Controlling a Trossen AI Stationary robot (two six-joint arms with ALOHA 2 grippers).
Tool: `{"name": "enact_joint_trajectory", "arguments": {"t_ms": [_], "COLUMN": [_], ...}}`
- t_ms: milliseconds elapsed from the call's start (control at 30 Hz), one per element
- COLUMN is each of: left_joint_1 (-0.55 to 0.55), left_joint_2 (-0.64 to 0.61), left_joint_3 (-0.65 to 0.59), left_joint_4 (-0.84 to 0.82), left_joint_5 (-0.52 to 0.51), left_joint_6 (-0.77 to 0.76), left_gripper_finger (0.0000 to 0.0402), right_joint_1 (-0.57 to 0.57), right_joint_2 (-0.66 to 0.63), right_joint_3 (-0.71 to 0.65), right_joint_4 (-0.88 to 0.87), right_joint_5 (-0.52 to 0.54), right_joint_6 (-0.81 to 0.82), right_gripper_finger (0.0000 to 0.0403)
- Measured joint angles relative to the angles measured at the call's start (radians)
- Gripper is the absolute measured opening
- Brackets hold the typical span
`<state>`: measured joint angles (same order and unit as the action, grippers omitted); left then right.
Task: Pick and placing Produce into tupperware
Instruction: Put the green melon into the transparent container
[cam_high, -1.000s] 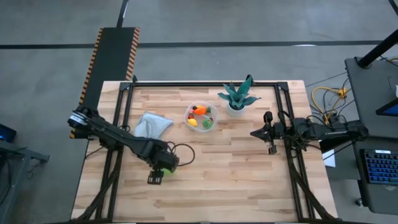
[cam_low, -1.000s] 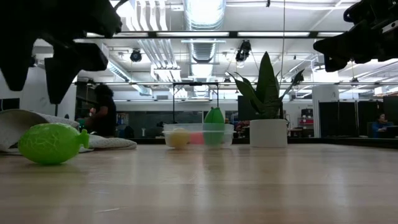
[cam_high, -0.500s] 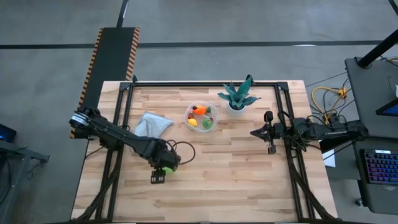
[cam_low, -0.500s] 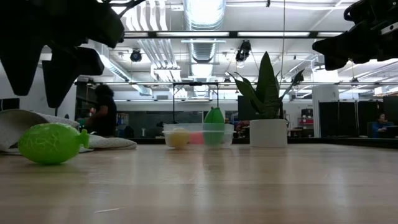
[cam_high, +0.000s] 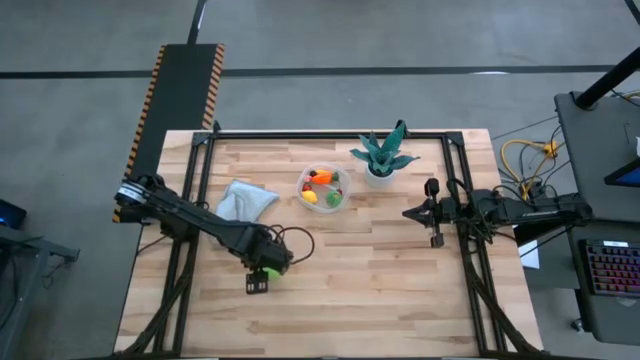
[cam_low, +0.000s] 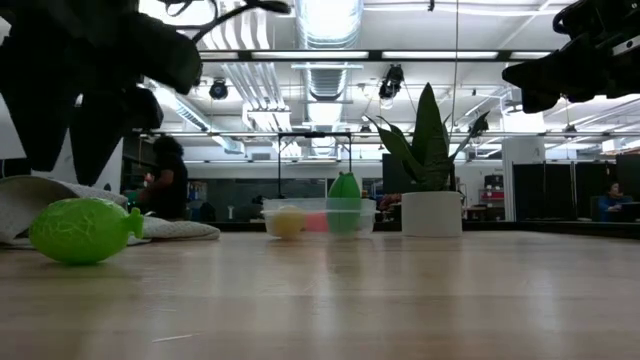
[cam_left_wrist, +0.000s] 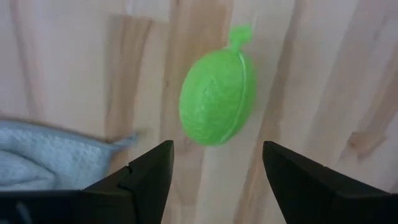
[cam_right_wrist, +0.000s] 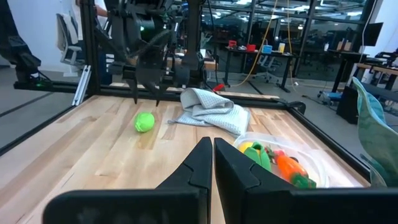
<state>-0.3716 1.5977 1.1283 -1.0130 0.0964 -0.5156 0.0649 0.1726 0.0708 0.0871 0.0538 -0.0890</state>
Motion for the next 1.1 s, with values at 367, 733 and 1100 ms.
{"name": "enact_joint_trajectory", "arguments": {"t_ms": [367, 733, 1100], "left_joint_1": [-0.002, -0.006, -0.023], "left_joint_2": [0.069, 0.139, 0.259], "left_joint_3": [0.053, 0.058, 0.057], "left_joint_4": [0.009, 0.025, 0.039], "left_joint_5": [0.059, 0.003, 0.003], "left_joint_6": [0.033, 0.068, 0.104], "left_gripper_finger": [0.0274, 0.0274, 0.0274], "right_joint_1": [0.0, 0.0, 0.0], "right_joint_2": [0.0, 0.0, 0.0], "right_joint_3": [0.0, 0.0, 0.0], "right_joint_4": [-0.001, -0.003, -0.004], "right_joint_5": [0.001, 0.001, 0.001], "right_joint_6": [0.0, 0.0, 0.01], "right_gripper_finger": [0.0009, 0.0009, 0.0009]}}
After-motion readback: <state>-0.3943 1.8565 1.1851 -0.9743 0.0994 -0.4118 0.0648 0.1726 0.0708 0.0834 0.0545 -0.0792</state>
